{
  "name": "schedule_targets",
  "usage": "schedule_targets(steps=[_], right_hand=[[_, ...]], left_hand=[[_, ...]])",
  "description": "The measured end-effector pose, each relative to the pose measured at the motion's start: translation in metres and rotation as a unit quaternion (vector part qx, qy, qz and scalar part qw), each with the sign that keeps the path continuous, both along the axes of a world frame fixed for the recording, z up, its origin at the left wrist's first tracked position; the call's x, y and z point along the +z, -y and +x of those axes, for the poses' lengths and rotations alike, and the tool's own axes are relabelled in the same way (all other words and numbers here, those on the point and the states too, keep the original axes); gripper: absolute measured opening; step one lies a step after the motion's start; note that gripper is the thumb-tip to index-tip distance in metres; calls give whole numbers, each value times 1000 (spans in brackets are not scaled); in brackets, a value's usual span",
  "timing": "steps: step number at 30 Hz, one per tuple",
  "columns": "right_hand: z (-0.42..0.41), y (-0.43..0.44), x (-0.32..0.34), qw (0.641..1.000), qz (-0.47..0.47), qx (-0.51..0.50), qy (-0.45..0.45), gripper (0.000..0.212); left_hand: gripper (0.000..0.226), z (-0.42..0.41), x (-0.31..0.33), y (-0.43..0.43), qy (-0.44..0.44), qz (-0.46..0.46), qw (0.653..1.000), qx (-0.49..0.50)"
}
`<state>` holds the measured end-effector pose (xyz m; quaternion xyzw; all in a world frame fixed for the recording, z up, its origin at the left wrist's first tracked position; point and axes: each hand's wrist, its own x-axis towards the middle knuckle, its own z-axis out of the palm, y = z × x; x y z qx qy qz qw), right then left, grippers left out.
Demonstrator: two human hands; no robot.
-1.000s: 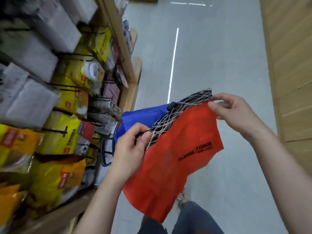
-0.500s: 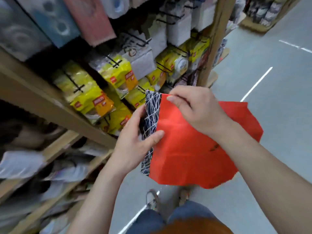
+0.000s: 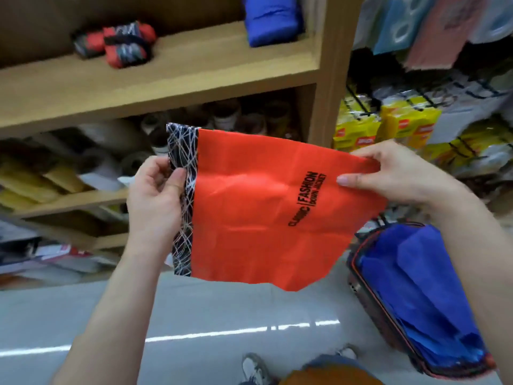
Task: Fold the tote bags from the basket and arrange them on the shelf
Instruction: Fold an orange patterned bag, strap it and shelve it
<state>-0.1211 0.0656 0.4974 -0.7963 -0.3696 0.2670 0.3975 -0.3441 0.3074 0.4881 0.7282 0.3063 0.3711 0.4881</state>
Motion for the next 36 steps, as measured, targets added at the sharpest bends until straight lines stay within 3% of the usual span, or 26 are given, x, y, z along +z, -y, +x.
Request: schedule_targets(steps=[3, 6, 9, 14, 15, 18, 19, 21, 23, 26, 28, 30, 32, 34, 35, 36], right_hand=[[-44, -68, 6, 992, 15, 44, 115, 11], [-87, -131, 23, 970, -13, 110, 216, 4], [-125, -195, 34, 967, 31, 143, 206, 6], [-180, -277, 35, 963, 159, 140, 167, 7], [-186, -290, 38, 959, 185, 125, 172, 9], [-186, -328, 51, 957, 211, 76, 183, 8], [-182, -340, 56, 959, 213, 70, 172, 9], [-180, -363, 66, 964, 237, 60, 101, 9], [-181, -385, 75, 957, 286, 44, -14, 5], [-177, -418, 90, 933, 332, 14, -139, 21], [-172, -438, 103, 921, 334, -11, -203, 22], [-174, -457, 117, 907, 343, -18, -244, 23], [-180, -470, 137, 893, 378, -1, -242, 22], [-185, -477, 161, 828, 441, 108, -328, 24], [-184, -480, 171, 792, 459, 180, -360, 32], [-183, -484, 179, 787, 465, 230, -335, 40]], left_hand=[[22, -57, 6, -49, -27, 57, 996, 68], [24, -106, 21, -89, -57, 108, 989, 90], [10, -143, 39, -119, -80, 166, 980, 80], [11, -171, 69, -161, -82, 227, 964, 112], [19, -176, 74, -169, -96, 266, 948, 146], [53, -194, 84, -188, -180, 407, 853, 272], [51, -196, 86, -188, -180, 423, 844, 276], [41, -194, 85, -184, -161, 399, 884, 183], [58, -184, 76, -172, -197, 351, 914, 44], [112, -170, 54, -162, -327, 373, 868, -21], [125, -162, 48, -172, -345, 377, 860, 6], [116, -155, 55, -188, -290, 369, 882, 33], [78, -153, 68, -204, -182, 371, 906, 91], [31, -159, 88, -221, -83, 370, 907, 185], [18, -164, 99, -232, -37, 336, 914, 225], [13, -170, 109, -248, 24, 275, 926, 258]])
